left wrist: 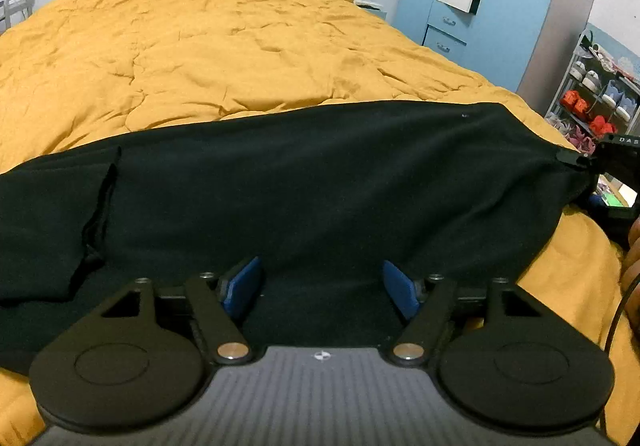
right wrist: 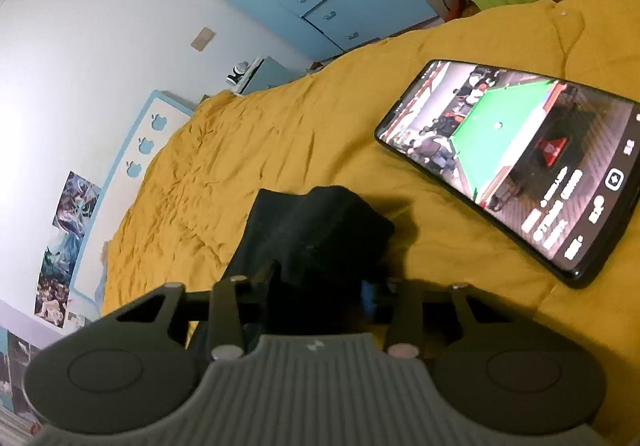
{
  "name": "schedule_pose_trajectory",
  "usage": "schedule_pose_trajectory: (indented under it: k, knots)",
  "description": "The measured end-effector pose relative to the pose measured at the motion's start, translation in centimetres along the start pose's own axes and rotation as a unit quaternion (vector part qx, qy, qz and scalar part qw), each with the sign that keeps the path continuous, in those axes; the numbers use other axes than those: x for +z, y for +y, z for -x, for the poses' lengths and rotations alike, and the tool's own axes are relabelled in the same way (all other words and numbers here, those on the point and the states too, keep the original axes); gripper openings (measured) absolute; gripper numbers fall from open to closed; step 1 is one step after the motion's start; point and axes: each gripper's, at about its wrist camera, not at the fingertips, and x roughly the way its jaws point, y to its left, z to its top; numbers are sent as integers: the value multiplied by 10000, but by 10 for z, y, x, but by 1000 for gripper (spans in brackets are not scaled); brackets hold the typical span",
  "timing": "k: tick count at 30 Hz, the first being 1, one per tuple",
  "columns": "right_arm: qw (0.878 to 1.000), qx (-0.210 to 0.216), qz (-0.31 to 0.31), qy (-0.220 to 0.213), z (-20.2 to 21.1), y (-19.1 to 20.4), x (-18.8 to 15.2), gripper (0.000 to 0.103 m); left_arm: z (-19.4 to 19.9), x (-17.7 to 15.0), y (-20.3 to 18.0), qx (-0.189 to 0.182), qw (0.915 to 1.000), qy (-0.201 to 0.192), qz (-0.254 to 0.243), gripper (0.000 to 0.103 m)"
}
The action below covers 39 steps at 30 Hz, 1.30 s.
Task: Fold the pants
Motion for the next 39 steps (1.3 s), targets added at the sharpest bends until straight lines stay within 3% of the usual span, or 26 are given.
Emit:
schedule_pose_trajectory:
  k: [16,26,39]
  knots:
    - [9995,49,273,-146,0,5,-6,24,-1,-3,3,-56,10000,-54,48,84]
    - [9948,152,904,-444,8,39,-6,14,-3,-2,4,-104,9999,-29,122,84]
    - [9884,-64,1400,-586,13,59,-13,13,-4,-1,4,-105,9998,-44,132,84]
